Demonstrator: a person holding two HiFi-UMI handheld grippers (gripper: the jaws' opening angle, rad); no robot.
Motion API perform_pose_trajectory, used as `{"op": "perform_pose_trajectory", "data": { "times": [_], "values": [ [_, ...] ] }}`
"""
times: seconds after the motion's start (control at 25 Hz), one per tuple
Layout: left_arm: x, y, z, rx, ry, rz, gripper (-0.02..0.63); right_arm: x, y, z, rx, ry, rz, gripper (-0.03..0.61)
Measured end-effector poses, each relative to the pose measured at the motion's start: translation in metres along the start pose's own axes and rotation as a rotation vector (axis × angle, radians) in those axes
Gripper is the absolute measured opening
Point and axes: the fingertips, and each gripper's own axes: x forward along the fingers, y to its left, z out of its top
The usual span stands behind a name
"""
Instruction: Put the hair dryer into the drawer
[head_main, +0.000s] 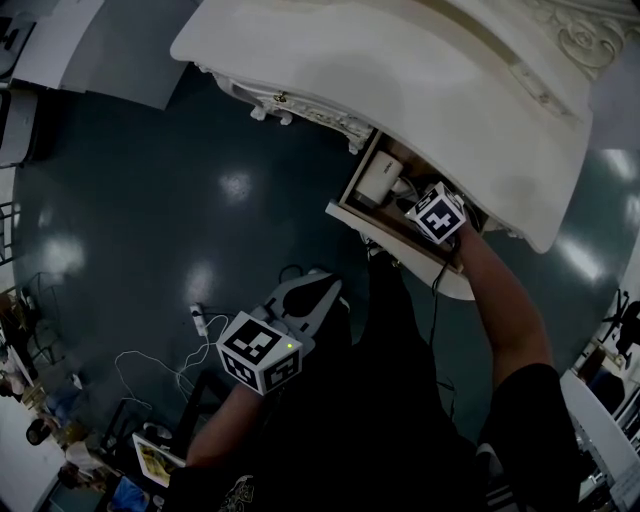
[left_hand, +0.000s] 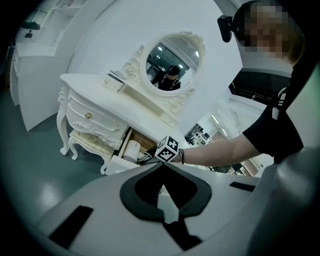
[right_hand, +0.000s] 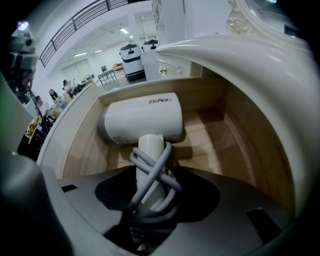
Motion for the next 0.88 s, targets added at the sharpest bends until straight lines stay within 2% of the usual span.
{"op": "perform_pose_trajectory", "data": {
  "times": [0.28,0.56,0.76,0.88],
  "values": [
    [-0.008,-0.007,-0.005,0.011,-0.009,-0.002,0.003,-0.004,0.0,0.002,-0.007,-0.03,-0.033,0.242],
    [-0.023,-0.013,-0.002,0.052,-0.04,-0.008,0.003,-0.023,-0.003,-0.003,0.086,-0.091,-0.083,0.247],
    [-0.041,-0.026,0.0,0.091,-0.055,-0.027,0.003,-0.059,0.005,0.004,0.127,-0.163,-0.137,0.247],
    [-0.052,-0.037,0.003,0.127,-0.071,-0.046,0.003,-0.098,0.005,0.014,0.215,-0.274,-0.21,0.245]
  ]
}}
